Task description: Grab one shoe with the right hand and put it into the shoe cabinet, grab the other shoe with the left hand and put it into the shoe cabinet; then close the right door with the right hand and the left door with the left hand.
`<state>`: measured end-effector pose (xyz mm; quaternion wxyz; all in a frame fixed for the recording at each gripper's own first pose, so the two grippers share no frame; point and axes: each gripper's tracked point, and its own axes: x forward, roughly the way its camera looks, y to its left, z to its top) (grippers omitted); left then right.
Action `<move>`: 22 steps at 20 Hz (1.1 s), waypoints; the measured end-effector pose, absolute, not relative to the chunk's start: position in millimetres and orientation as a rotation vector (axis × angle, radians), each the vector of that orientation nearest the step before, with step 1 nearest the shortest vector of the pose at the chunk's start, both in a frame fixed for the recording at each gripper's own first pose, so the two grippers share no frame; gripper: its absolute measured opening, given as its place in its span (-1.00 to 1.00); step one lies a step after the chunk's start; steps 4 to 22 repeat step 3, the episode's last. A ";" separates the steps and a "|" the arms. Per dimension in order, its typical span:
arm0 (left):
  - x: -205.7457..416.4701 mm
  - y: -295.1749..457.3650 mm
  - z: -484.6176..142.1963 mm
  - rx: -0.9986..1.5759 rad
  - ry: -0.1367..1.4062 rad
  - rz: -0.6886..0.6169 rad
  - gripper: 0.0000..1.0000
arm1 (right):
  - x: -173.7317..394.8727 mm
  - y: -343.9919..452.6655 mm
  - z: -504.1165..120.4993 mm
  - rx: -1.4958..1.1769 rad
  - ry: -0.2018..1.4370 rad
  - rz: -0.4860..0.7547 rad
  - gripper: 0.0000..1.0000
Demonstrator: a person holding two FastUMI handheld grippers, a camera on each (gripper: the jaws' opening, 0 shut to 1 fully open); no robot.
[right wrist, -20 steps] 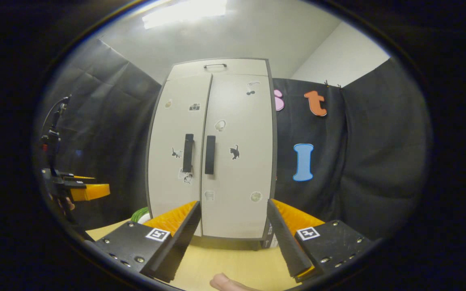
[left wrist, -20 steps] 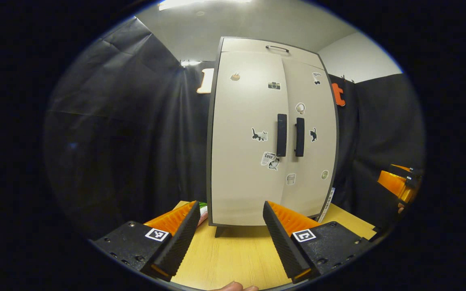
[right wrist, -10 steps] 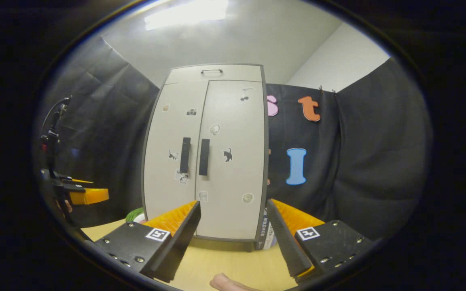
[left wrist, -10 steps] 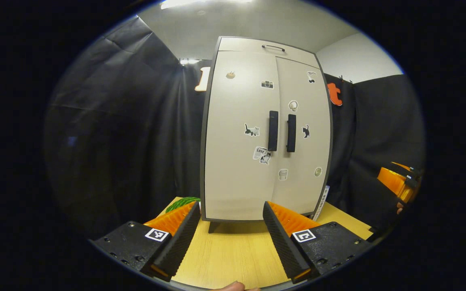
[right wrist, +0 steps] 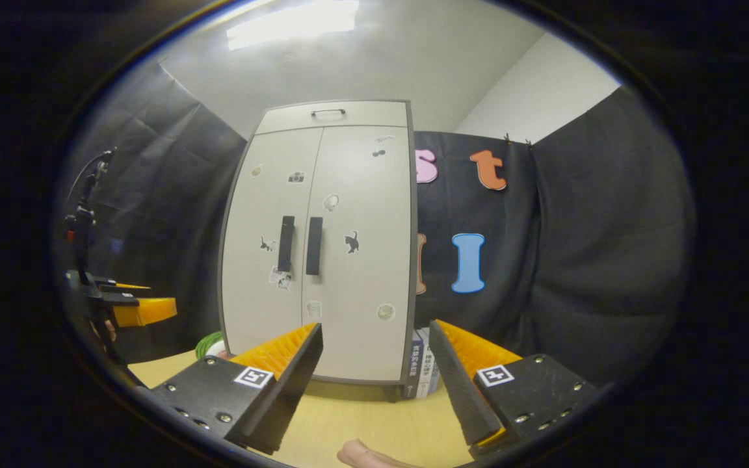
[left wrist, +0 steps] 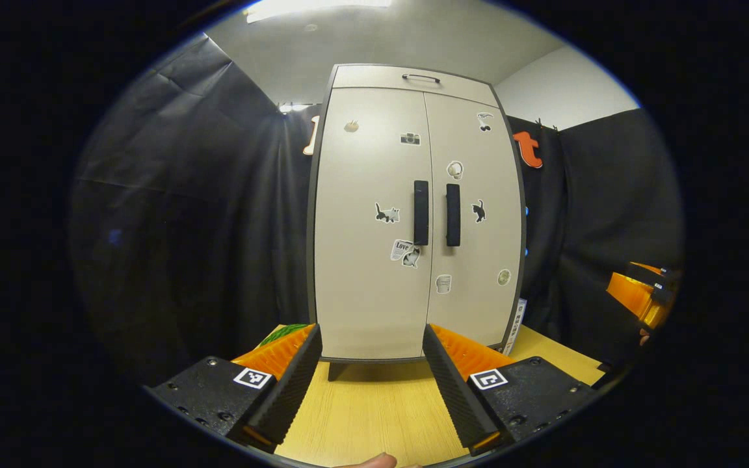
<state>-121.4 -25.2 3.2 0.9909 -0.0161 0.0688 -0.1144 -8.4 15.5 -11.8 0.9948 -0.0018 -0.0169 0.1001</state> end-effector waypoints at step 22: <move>-120.3 -30.1 2.5 -0.038 0.145 -0.229 0.90 | -9.0 9.4 -6.8 0.015 -0.043 0.198 0.96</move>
